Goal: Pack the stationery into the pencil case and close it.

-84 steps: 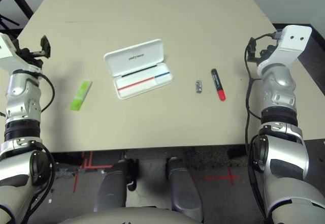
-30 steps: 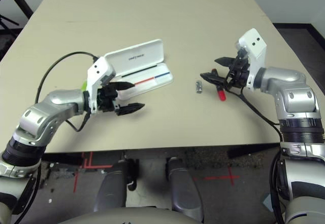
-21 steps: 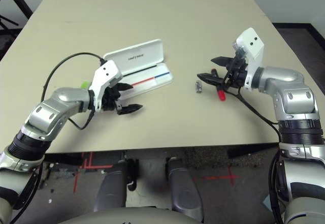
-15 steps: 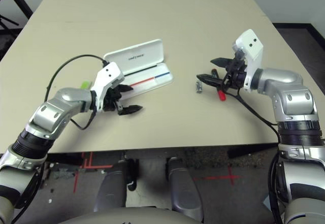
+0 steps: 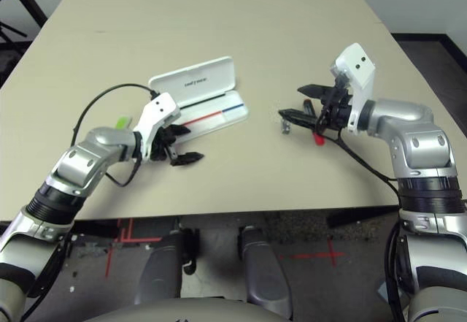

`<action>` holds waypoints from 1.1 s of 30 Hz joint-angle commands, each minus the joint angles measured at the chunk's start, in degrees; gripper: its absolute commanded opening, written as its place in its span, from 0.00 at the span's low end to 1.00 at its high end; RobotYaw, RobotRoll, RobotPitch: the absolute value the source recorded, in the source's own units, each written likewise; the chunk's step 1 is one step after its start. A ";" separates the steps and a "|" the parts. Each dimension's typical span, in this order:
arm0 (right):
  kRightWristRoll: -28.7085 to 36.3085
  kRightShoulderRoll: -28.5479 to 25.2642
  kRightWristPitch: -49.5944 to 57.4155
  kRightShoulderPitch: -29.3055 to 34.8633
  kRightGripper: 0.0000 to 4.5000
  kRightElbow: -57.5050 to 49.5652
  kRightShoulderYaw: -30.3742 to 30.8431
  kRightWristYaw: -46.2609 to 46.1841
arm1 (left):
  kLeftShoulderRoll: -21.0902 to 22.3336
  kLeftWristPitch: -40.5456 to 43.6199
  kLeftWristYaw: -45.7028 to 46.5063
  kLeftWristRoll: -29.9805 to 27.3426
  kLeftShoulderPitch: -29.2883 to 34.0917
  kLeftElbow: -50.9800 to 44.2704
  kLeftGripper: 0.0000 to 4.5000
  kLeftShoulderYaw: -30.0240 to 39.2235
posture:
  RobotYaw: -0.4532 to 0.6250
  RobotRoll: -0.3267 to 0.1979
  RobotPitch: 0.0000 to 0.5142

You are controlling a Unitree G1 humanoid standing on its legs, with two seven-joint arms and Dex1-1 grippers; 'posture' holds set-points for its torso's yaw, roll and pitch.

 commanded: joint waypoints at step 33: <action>0.00 -4.81 3.35 4.20 1.00 -5.55 9.24 6.65 | 11.40 -20.69 -19.22 3.96 6.20 -7.61 0.00 -1.07 | 0.32 0.62 0.37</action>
